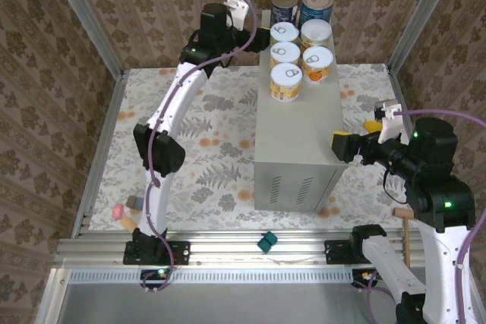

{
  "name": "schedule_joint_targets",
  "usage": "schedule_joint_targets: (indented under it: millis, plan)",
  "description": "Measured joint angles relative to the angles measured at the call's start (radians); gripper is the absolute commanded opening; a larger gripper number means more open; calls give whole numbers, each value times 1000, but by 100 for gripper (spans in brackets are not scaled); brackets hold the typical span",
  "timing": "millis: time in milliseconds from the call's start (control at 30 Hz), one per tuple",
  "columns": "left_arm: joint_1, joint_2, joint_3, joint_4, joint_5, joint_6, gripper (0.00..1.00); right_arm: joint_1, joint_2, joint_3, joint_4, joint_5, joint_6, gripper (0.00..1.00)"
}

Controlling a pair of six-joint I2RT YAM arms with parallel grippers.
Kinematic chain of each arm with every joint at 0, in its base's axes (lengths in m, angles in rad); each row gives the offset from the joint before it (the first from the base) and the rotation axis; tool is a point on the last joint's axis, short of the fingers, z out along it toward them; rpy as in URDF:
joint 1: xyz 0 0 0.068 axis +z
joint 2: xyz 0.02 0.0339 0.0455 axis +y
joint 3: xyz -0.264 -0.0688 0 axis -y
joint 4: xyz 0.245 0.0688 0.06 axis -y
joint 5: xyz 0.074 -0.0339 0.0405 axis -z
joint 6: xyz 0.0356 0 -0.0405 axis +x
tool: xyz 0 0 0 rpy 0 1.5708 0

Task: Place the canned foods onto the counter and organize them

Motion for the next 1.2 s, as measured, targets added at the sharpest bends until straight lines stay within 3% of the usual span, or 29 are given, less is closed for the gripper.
schedule_joint_targets:
  millis: [200, 533, 700, 900, 1200]
  plan:
    - [4, -21, -46, 33, -8, -15, 100, 0, 0, 0, 0, 2, 0, 100]
    - [61, -243, -388, 105, -39, -18, 100, 5, 0, 0, 0, 2, 0, 100]
    - [111, -480, -700, 165, -73, -6, 100, 5, 5, 0, 2, 31, 7, 100]
    - [117, -865, -1157, 217, -163, 29, 100, 5, 59, 25, 15, 188, 55, 100]
    - [119, -1471, -1801, 199, -424, 27, 100, -68, 145, 37, 34, 409, 100, 100]
